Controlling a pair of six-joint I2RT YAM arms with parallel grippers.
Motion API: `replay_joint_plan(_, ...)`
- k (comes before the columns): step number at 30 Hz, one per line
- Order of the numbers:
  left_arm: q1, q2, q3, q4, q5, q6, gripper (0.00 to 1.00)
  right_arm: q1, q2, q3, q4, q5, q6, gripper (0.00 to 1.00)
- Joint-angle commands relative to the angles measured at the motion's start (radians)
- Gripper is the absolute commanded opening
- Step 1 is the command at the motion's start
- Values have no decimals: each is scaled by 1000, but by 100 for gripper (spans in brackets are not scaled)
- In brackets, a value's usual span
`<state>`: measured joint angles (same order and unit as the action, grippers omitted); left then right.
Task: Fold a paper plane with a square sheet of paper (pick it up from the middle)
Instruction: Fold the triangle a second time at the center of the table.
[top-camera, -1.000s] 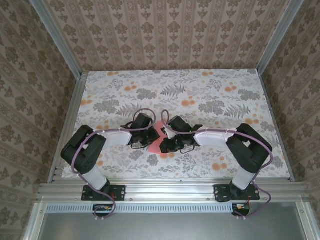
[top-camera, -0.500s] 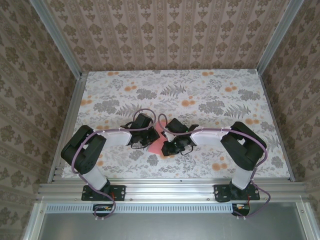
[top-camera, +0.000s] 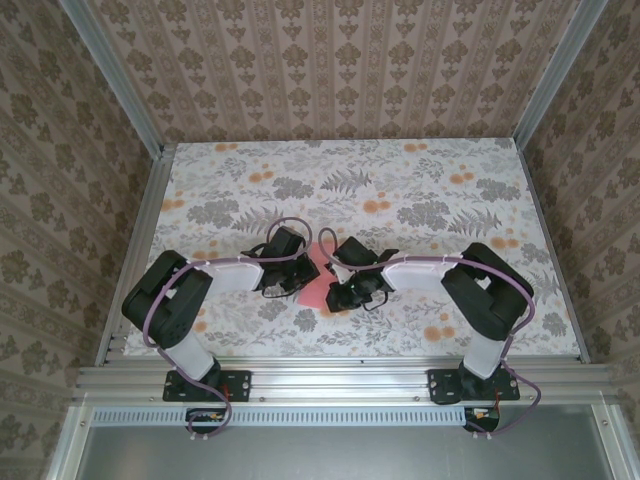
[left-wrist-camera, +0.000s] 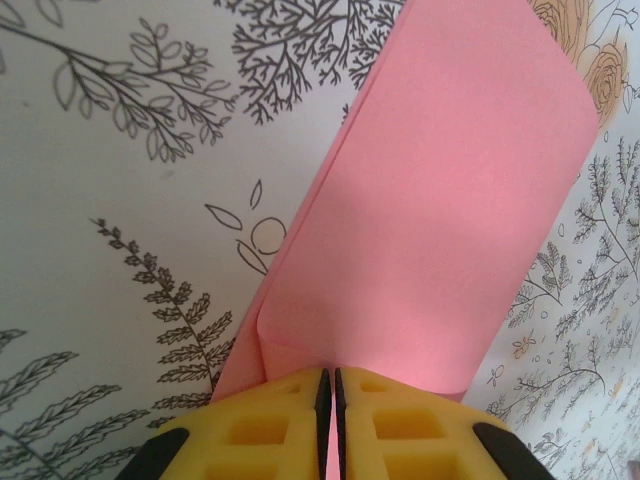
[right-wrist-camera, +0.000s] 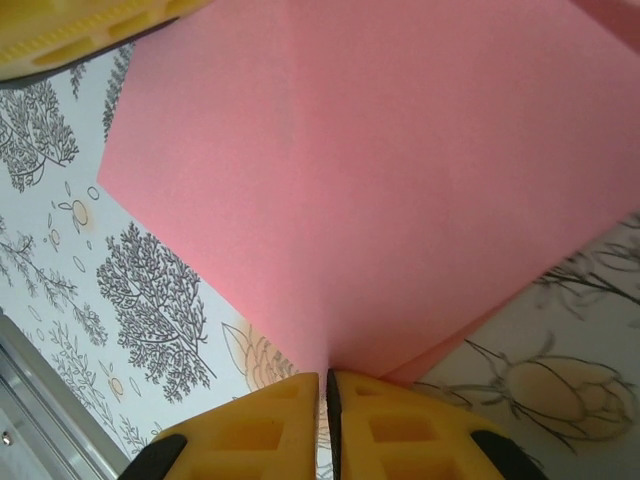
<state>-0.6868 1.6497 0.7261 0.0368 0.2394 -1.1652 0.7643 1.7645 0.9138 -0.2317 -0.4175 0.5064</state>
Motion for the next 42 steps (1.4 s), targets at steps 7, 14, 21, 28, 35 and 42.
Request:
replay_joint_plan(7, 0, 18, -14, -82, -26, 29, 14, -27, -28, 59, 38, -131, 61, 14)
replay_joint_plan(14, -1, 24, -4, -78, -22, 30, 14, -27, 45, 59, -3, -65, 43, 15)
replay_joint_plan(21, 1, 27, -8, -86, -26, 30, 14, -39, 61, 30, -97, 43, -18, 15)
replay_joint_plan(28, 3, 27, -21, -90, -31, 25, 13, -45, 3, 36, -102, -48, 0, 17)
replay_joint_plan(35, 3, 21, -19, -90, -25, 27, 13, -44, -35, 56, -55, -152, 38, 17)
replay_joint_plan(42, 2, 22, -15, -91, -25, 30, 13, -44, 76, 63, -56, -106, 42, 19)
